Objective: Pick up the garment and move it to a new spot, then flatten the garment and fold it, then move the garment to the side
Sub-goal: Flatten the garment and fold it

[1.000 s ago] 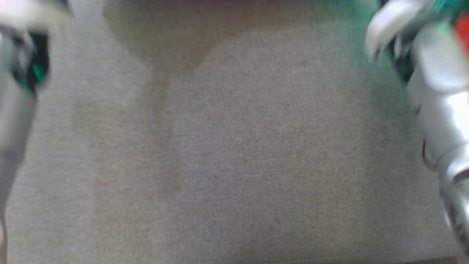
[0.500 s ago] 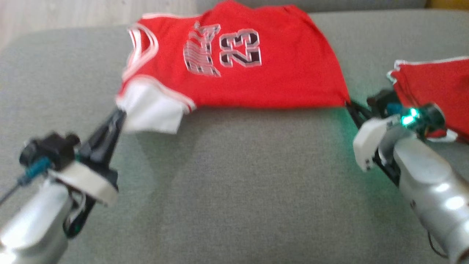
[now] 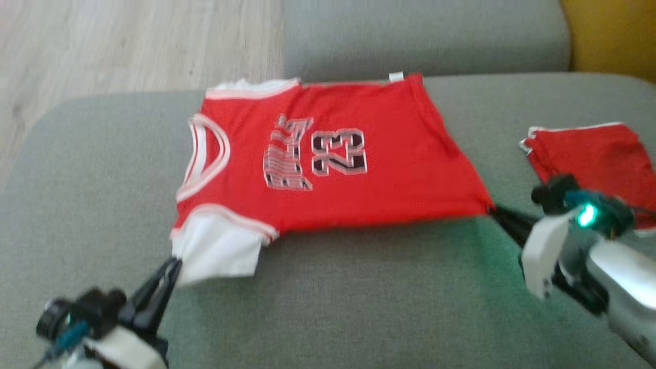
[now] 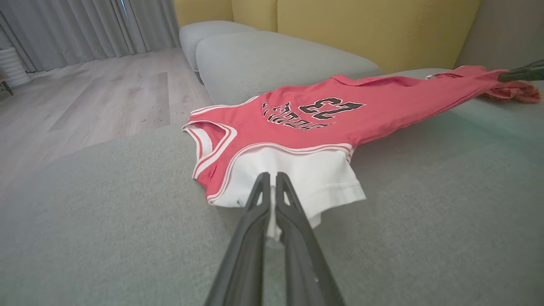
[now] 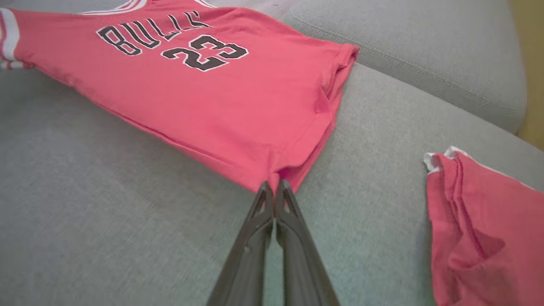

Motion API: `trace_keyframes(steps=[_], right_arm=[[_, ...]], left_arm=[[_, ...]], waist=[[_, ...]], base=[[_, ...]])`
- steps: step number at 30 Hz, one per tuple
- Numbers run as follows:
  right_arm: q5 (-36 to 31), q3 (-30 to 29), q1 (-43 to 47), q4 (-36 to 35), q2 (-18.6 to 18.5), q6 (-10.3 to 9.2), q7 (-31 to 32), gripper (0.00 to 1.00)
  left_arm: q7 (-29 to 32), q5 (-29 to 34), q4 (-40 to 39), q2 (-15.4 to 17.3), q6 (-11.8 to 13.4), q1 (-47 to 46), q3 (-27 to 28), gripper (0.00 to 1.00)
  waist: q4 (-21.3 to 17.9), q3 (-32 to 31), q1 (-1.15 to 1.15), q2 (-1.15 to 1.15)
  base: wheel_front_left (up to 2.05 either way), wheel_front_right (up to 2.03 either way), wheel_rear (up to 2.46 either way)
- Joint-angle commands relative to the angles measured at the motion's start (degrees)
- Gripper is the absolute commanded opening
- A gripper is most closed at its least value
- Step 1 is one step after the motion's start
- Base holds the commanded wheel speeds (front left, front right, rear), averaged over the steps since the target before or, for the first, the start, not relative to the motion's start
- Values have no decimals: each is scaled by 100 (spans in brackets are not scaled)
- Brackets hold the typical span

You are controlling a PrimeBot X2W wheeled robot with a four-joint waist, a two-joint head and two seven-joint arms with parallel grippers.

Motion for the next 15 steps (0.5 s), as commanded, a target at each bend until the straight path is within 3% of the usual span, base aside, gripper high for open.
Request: trace_keyframes(steps=[1, 9, 15], right_arm=[[76, 23, 113, -165, -244, -5, 19, 0], [883, 298, 846, -1735, -1230, -5, 468, 0], [813, -1, 1099, -2172, -1471, -5, 508, 0]], left_arm=[[-30, 12, -166, 305, 57, -144, 281, 0], [6, 4, -1195, 662, 652, 834, 259, 0], [133, -4, -1640, 835, 887, 960, 316, 0]], waist=[[-24, -141, 1, 0], [-41, -306, 1, 0], [-21, -225, 1, 0]], base=[[0, 0, 0], [0, 0, 0], [0, 0, 0]])
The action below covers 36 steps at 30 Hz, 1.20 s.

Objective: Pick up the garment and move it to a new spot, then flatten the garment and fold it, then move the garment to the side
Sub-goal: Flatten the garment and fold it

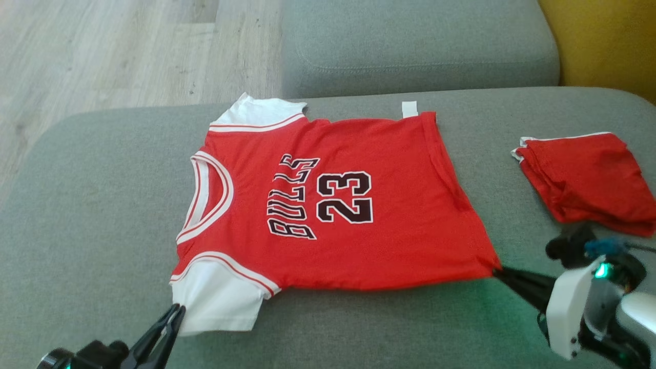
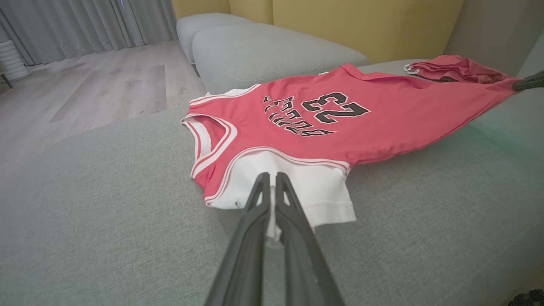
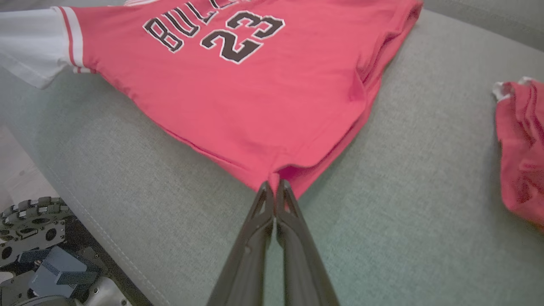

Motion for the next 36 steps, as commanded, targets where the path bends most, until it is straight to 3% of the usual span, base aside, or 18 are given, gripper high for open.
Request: trace_keyframes(steps=[1, 11, 20, 28, 36], right_arm=[[-59, -171, -36, -115, -227, -5, -23, 0], [-571, -901, -378, -129, 92, -5, 125, 0], [-1027, -1351, -1006, 369, 601, -5, 338, 0], [-1338, -1256, -1519, 893, 1008, -5, 439, 0], [-1408, -1040, -1971, 1245, 1232, -5, 369, 0]], left_arm=[[-3, 0, -154, 271, 57, -331, 317, 0], [288, 83, -165, 375, -129, -1132, 481, 0], [614, 220, 379, 321, -558, -2265, 558, 0], [877, 388, 1311, 114, -979, -3379, 515, 0], [937, 575, 2162, -134, -1223, -4215, 315, 0]], waist=[[-5, 26, 0, 0], [-5, 502, 0, 0], [-38, 1132, 0, 0], [-115, 1572, 0, 0], [-232, 1864, 0, 0]], base=[[0, 0, 0], [0, 0, 0], [0, 0, 0], [0, 0, 0], [0, 0, 0]])
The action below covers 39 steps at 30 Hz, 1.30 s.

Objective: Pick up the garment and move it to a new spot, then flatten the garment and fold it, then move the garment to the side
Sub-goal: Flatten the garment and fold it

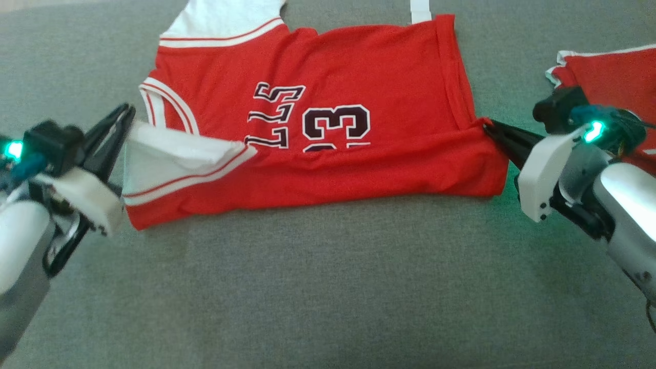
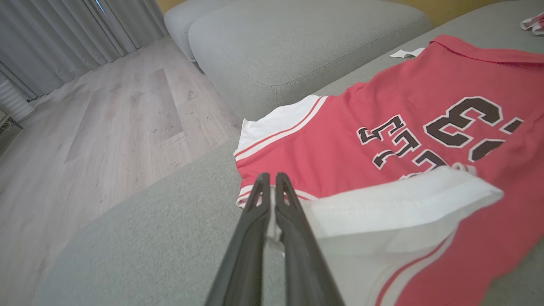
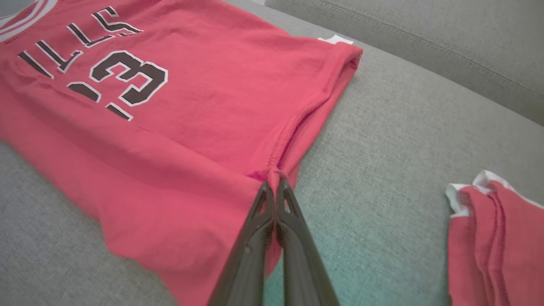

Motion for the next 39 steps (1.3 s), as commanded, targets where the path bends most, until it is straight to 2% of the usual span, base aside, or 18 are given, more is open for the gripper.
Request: trace_keyframes(steps=[1, 5, 6, 7, 8, 10, 13, 17, 21, 23, 25, 27, 28, 31, 35, 39], right_arm=[[-46, 13, -97, -83, -50, -4, -65, 0], [-61, 107, -378, 155, 61, -4, -125, 0], [-67, 104, -448, 223, 99, -4, -187, 27], [-7, 88, -489, 325, 150, -4, -179, 100], [-4, 80, -556, 391, 184, -4, -238, 100], [-26, -72, -692, 567, 266, -4, -505, 100], [-56, -433, -802, 811, 453, -4, -1064, 100], [-196, -1006, -771, 980, 785, -4, -1934, 100], [-418, -1759, -541, 979, 1192, -4, -2561, 100], [-775, -2376, -166, 824, 1547, -4, -2698, 100], [-1110, -2810, 187, 650, 1796, -4, -2724, 100], [-1467, -3263, 629, 357, 2092, -4, -2730, 100], [-1812, -3662, 1154, 51, 2424, -4, -2731, 100], [-2264, -4063, 1929, -302, 2838, -4, -2732, 100], [-2619, -4366, 2742, -625, 3112, -4, -2733, 100], [-2683, -4519, 3103, -800, 3191, -4, -2733, 100]], left_arm=[[-6, 53, -33, 220, -24, -368, 235, 0], [32, 133, 403, 72, -98, -824, 18, 0], [41, 120, 534, 17, -106, -927, -9, 0], [-10, 149, 651, -32, -110, -1039, -29, 77], [-66, 170, 778, -86, -112, -1145, -31, 100], [-302, 168, 1007, -221, -54, -1326, 54, 100], [-807, 76, 1249, -445, 208, -1472, 320, 100], [-1113, -102, 1123, -744, 513, -1357, 781, 100], [-1135, -74, 222, -1036, 847, -772, 1603, 100], [-1137, 198, -454, -1290, 1016, 4, 2063, 100], [-1137, 355, -806, -1524, 1114, 554, 2330, 100], [-1138, 455, -1094, -1804, 1162, 1083, 2616, 100], [-1138, 626, -1328, -2063, 1157, 1587, 2841, 100], [-1138, 847, -1482, -2454, 1098, 2265, 3138, 100], [-1138, 1171, -1565, -2892, 955, 2900, 3528, 100], [-1138, 1380, -1519, -3149, 816, 3166, 3766, 100]], waist=[[-47, 78, -1, 0], [-116, 250, -1, 0], [-128, 279, -1, 0], [-137, 302, -1, 0], [-145, 323, -1, 0], [-153, 337, -1, 0], [-152, 273, -1, 0], [-109, 64, -1, 0], [-60, -226, -1, 0], [-38, -464, -1, 0], [-29, -612, -1, 0], [-26, -742, -1, 0], [-30, -858, -1, 0], [-28, -1013, -1, 0], [-32, -1145, -1, 0], [-29, -1174, -1, 0]], base=[[0, 0, 0], [0, 0, 0], [0, 0, 0], [0, 0, 0], [0, 0, 0], [0, 0, 0], [0, 0, 0], [0, 0, 0], [0, 0, 0], [0, 0, 0], [0, 0, 0], [0, 0, 0], [0, 0, 0], [0, 0, 0], [0, 0, 0], [0, 0, 0]])
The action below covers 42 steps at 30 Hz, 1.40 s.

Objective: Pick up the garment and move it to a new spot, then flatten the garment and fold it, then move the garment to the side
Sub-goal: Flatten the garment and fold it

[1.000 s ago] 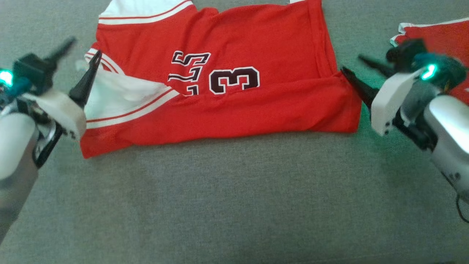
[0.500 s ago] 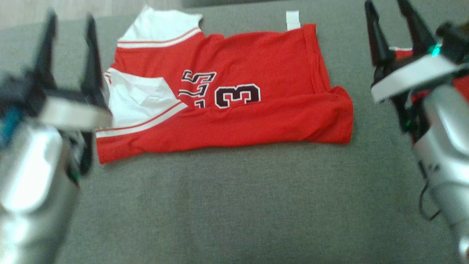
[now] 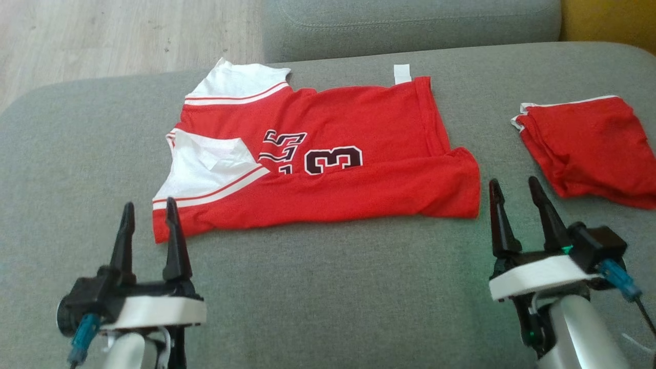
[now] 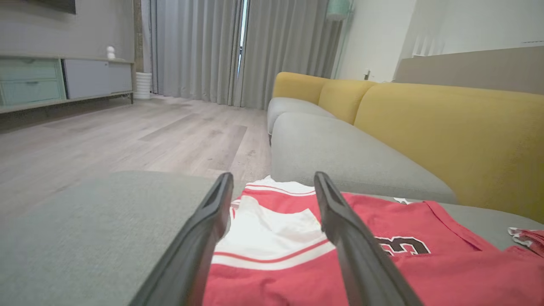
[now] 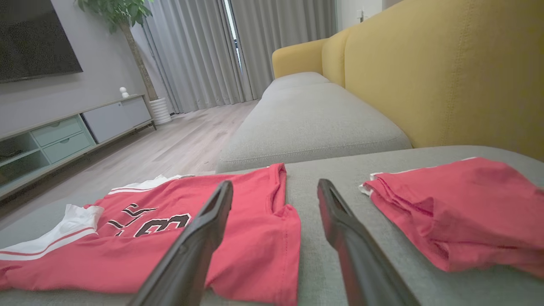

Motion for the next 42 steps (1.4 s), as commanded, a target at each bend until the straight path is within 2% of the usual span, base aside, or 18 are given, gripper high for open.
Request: trace_keyframes(steps=[1, 6, 9, 16, 20, 22, 28, 35, 36, 37, 42], right_arm=[[-27, 93, -187, -256, 58, -5, -61, 100], [-48, 130, -154, -420, 74, -5, -62, 100], [-40, 210, -268, -473, 75, -5, -62, 100], [8, 403, -472, -570, 76, -5, -62, 100], [27, 482, -539, -580, 77, -5, -62, 100], [35, 516, -576, -583, 77, -5, -62, 100], [61, 540, -657, -608, 77, -5, -62, 100], [118, 574, -730, -616, 77, -5, -62, 100], [127, 579, -736, -610, 77, -5, -62, 100], [133, 583, -739, -604, 77, -5, -62, 100], [122, 582, -734, -530, 77, -5, -62, 100]], left_arm=[[-28, 77, -158, 14, -31, -210, 283, 100], [-28, 326, 194, -117, -255, -250, 521, 100], [-25, 432, 765, -67, -299, -444, 533, 100], [466, 521, 2311, 237, -145, -1261, 576, 100], [627, 543, 3026, 445, 75, -1634, 696, 100], [640, 520, 3305, 518, 101, -1797, 736, 100], [1088, 531, 4065, 614, -205, -2133, 529, 100], [1580, 510, 4579, 610, -575, -2280, 280, 100], [1598, 498, 4616, 613, -596, -2294, 269, 43], [1591, 486, 4643, 617, -609, -2307, 263, 0], [1213, 415, 4581, 635, -502, -2392, 352, 0]], waist=[[3, 6, 2, 0], [-60, 36, 2, 0], [-133, 141, 2, 0], [-322, 513, 2, 0], [-419, 683, 2, 0], [-467, 758, 2, 0], [-572, 916, 2, 0], [-641, 959, 2, 0], [-644, 952, 2, 0], [-646, 942, 2, 0], [-613, 888, 2, 0]], base=[[0, 0, 0], [0, 0, 0], [0, 0, 0], [0, 0, 0], [0, 0, 0], [0, 0, 0], [0, 0, 0], [0, 0, 0], [0, 0, 0], [0, 0, 0], [0, 0, 0]])
